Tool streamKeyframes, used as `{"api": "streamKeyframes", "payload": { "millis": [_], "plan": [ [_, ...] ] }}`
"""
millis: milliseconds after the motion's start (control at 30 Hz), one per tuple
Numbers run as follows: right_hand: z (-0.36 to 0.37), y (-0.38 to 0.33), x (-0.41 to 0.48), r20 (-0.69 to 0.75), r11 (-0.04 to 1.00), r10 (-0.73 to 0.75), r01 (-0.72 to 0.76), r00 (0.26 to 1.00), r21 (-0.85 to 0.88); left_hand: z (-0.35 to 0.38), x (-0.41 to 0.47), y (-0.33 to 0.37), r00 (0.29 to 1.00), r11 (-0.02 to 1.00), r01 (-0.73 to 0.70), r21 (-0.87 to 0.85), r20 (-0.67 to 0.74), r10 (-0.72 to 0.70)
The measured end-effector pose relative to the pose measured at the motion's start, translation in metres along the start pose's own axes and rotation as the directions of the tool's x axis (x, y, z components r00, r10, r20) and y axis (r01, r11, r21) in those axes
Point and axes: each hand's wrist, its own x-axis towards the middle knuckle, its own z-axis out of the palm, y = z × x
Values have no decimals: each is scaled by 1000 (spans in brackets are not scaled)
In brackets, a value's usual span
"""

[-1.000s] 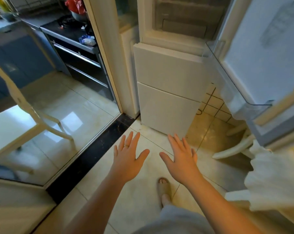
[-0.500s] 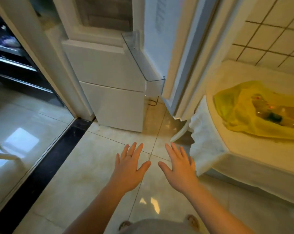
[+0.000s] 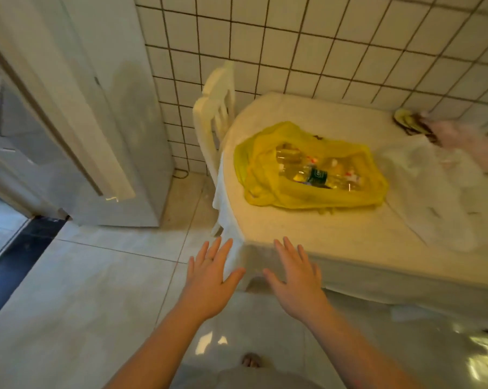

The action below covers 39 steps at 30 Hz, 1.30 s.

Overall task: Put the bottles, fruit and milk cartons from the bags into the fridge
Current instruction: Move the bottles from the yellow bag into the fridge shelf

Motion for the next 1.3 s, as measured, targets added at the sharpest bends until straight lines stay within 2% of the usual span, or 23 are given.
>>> {"api": "streamKeyframes", "payload": {
  "millis": [233, 433, 700, 900, 1067, 1167, 1300],
  "plan": [
    [-43, 90, -3, -39, 996, 79, -77, 996, 55, 39, 32, 84, 993, 993, -112, -22, 35, 113],
    [-64, 125, 24, -83, 989, 100, -90, 992, 116, 45, 77, 114, 987, 988, -157, -10, 29, 157],
    [-103, 159, 103, -143, 991, 123, -113, 982, 71, 54, 176, 144, 980, 980, -196, -26, 13, 197],
    [-136, 181, 179, -207, 999, 3, 6, 978, 39, 49, 256, 164, 971, 971, -238, 1, 21, 238],
    [-156, 191, 254, -101, 994, -65, 56, 993, -93, 50, 310, 168, 973, 965, -202, 169, 146, 178],
    [-164, 192, 285, -34, 967, -126, 115, 991, -227, 49, 328, 170, 963, 944, -192, 267, 235, 129],
    [-168, 190, 320, 95, 908, -174, 197, 980, -370, 50, 345, 168, 939, 945, -184, 270, 333, 88]
  ]
}}
